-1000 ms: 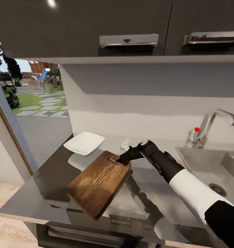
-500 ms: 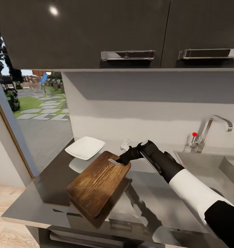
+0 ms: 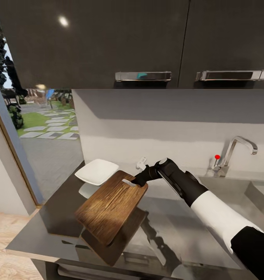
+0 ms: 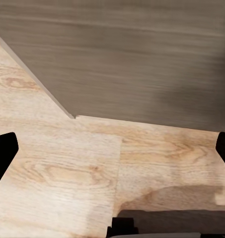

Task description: In the kitchen, take the Vidalia onion out of the sink, dice it on the chopping board with the paring knife, put the diced onion into the bowl on the countertop, then place both the paring knife and the chopping board into the sink.

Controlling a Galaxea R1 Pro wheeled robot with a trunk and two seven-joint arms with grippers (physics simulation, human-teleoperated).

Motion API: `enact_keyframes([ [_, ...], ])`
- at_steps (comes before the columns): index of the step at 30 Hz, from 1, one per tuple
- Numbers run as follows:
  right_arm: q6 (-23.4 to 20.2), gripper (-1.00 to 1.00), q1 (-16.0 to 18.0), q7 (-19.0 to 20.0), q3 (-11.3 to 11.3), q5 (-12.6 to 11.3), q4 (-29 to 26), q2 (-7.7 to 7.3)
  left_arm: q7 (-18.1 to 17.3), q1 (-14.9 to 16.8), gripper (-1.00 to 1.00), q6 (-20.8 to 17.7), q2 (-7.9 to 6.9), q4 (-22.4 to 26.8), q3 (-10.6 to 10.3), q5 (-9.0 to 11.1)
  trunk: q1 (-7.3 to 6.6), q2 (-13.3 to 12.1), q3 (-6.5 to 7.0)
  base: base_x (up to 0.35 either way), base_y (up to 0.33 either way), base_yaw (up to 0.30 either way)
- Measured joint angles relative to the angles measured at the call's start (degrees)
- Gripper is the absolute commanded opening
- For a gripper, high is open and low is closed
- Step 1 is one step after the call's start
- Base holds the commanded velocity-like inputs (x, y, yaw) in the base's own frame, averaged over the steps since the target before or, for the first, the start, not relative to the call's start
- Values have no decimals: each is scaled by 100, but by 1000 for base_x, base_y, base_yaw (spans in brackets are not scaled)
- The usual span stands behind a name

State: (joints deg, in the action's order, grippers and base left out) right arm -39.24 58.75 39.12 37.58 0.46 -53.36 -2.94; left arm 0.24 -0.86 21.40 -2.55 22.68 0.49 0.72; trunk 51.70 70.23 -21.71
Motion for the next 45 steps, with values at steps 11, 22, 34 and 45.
enact_keyframes([
  [11, 16, -100, -1, 18, -28, -1, 8, -69, -1, 0, 100, 7, 0, -7, -8, 0, -44, -82, 125, 0, 0, 0],
  [22, 542, -100, 0, 50, -434, -435, 843, -87, 0, 0, 100, 7, 0, -9, -8, 0, -44, -82, 133, 0, 0, 0],
  [34, 1146, -100, -1, 19, -617, -675, 1651, -92, 0, 0, 100, 7, 0, -9, -9, 0, -44, -82, 133, 0, 0, 0],
  [45, 1150, -100, 3, -350, -853, -680, 1708, -78, 0, -1, 100, 7, 0, -9, -9, 1, -45, -82, 133, 0, 0, 0],
])
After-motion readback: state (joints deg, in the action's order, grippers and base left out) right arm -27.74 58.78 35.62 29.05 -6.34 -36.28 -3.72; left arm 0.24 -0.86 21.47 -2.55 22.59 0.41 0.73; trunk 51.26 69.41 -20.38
